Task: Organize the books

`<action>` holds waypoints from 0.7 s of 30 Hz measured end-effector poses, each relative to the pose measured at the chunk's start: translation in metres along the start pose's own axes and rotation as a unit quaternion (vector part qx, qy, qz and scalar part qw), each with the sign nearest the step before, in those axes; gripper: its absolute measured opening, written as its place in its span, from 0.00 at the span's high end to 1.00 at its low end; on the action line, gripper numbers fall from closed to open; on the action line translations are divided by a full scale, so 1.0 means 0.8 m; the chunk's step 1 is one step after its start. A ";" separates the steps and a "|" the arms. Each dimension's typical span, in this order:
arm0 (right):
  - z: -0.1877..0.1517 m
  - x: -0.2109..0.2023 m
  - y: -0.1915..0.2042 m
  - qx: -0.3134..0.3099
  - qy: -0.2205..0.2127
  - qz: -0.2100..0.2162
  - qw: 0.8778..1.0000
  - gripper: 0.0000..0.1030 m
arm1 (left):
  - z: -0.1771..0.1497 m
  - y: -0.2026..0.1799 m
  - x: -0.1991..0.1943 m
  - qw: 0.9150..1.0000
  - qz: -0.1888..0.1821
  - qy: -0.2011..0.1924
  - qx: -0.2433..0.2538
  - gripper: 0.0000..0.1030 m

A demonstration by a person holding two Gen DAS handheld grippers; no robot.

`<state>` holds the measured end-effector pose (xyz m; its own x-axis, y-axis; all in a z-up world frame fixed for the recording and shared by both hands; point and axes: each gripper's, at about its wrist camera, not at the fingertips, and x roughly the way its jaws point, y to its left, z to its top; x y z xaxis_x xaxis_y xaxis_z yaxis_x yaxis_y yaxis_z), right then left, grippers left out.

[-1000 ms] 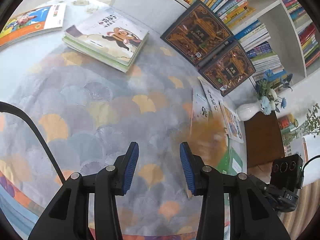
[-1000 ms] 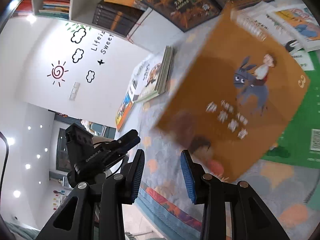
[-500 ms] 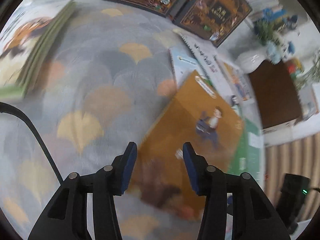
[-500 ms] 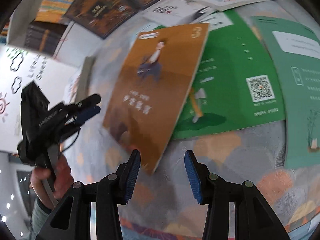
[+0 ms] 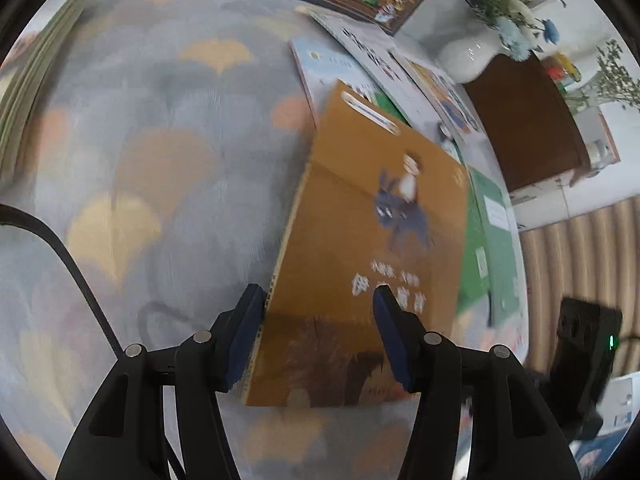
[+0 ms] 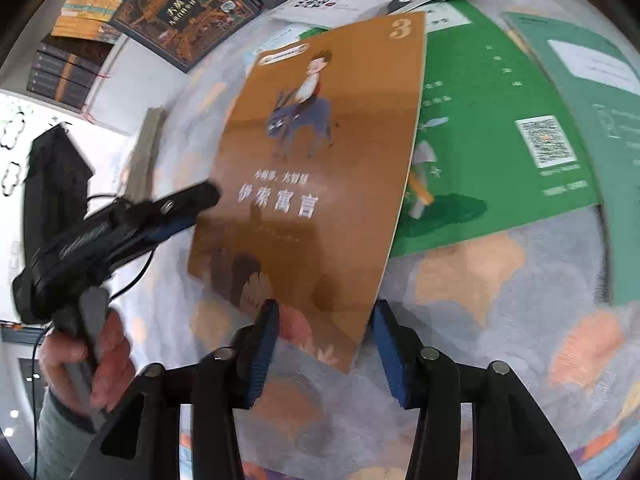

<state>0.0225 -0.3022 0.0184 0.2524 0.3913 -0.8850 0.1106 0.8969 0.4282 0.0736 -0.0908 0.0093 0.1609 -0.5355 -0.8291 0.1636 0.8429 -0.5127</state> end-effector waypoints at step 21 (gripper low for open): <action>-0.045 -0.017 -0.014 -0.129 -0.018 -0.070 0.989 0.63 | -0.120 0.025 -0.015 0.983 -0.128 -0.003 -0.134 0.48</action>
<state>-0.0167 -0.3102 0.0187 0.2873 0.2568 -0.9228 -0.1016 0.9661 0.2372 -0.0187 -0.0625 -0.0123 0.1545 -0.7320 -0.6635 -0.0626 0.6630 -0.7460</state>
